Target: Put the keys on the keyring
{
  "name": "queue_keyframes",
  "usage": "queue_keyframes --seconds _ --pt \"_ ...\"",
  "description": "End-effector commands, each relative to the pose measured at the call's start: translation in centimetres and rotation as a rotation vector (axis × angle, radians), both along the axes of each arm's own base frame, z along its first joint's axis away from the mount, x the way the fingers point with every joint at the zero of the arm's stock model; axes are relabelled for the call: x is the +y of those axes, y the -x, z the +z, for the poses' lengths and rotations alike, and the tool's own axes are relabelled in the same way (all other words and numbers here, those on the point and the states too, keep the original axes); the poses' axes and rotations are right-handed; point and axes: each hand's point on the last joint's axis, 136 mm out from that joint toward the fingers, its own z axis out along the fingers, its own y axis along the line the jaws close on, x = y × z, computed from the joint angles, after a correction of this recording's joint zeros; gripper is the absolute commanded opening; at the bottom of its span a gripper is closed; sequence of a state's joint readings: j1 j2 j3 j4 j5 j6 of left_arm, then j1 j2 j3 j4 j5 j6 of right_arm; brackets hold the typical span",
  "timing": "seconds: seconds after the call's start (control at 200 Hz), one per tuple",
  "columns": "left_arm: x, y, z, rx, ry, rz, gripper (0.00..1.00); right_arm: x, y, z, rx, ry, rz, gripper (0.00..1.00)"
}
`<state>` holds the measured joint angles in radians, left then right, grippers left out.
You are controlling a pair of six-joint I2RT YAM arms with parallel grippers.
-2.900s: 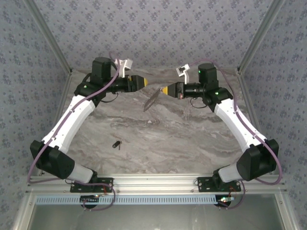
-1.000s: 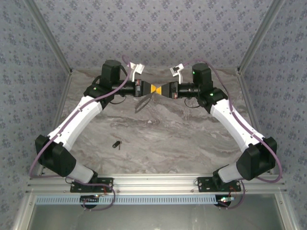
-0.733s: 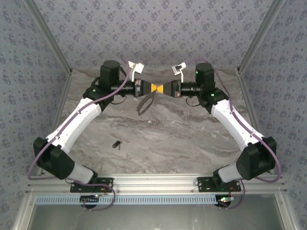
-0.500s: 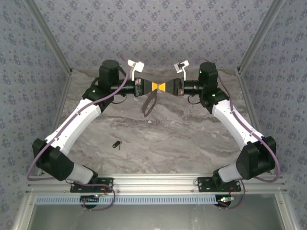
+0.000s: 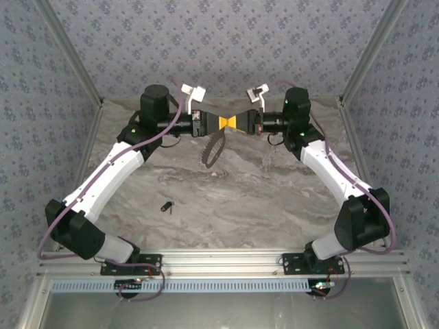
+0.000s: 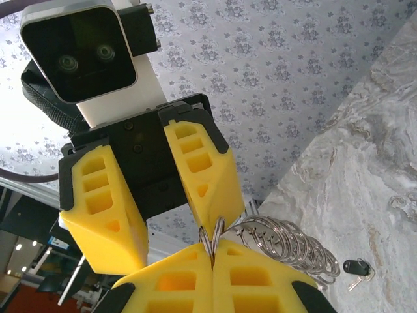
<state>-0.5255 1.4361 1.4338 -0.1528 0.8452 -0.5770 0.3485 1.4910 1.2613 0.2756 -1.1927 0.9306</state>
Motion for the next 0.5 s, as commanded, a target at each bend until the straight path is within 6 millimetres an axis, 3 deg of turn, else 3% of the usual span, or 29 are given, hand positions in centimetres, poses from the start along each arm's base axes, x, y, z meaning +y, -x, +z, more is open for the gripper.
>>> queue_keyframes --seconds 0.0,0.255,0.415,0.495 --pt "-1.7 2.2 2.4 -0.054 0.050 -0.120 0.32 0.3 -0.4 1.9 -0.052 -0.032 0.002 0.00" --pt "-2.5 1.8 1.9 -0.046 0.048 -0.130 0.11 0.3 -0.7 2.3 -0.049 -0.048 0.023 0.00" --pt "-2.8 1.1 1.8 -0.045 0.045 -0.118 0.09 0.1 -0.7 2.2 -0.043 -0.049 0.031 0.00" --pt "-2.9 0.8 1.7 -0.042 0.041 -0.113 0.16 0.1 -0.8 2.2 -0.041 -0.048 0.033 0.00"
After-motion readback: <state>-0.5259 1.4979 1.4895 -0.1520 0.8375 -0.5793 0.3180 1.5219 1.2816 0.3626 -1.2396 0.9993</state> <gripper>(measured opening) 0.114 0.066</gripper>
